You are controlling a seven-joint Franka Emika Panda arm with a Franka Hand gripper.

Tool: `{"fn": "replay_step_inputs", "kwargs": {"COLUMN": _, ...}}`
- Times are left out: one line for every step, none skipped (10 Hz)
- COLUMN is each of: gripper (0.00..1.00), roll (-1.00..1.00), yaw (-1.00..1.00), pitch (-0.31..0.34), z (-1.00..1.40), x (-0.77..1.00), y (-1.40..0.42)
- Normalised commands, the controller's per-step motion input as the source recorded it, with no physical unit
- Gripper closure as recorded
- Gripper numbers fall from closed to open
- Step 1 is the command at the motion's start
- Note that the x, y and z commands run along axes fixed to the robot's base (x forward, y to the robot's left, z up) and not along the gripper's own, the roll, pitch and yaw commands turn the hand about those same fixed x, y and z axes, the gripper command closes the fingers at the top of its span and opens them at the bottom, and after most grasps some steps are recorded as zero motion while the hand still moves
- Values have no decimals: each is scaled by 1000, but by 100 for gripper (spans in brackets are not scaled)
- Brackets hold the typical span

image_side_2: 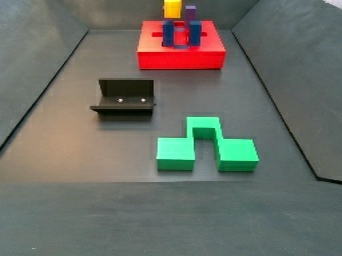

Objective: Pick up the yellow object. Move up. Move to above the board. Insert the yellow object.
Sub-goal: Insert the yellow object.

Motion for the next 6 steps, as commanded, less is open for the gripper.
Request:
{"fn": "replay_step_inputs", "kwargs": {"gripper": 100, "roll": 54, "yaw": 169, "pitch": 0, "z": -214, "x": 0, "y": 0}}
{"fn": "replay_step_inputs", "kwargs": {"gripper": 100, "roll": 71, "yaw": 29, "pitch": 0, "z": -214, "x": -77, "y": 60}}
{"fn": "replay_step_inputs", "kwargs": {"gripper": 100, "roll": 0, "yaw": 0, "pitch": 0, "z": -111, "x": -151, "y": 86}}
{"fn": "replay_step_inputs", "kwargs": {"gripper": 100, "roll": -30, "yaw": 0, "pitch": 0, "z": 0, "x": -169, "y": 117}}
{"fn": "replay_step_inputs", "kwargs": {"gripper": 100, "roll": -163, "yaw": 0, "pitch": -11, "z": 54, "x": -200, "y": 154}}
{"fn": "replay_step_inputs", "kwargs": {"gripper": 100, "roll": -231, "yaw": 0, "pitch": -109, "z": 117, "x": -246, "y": 146}}
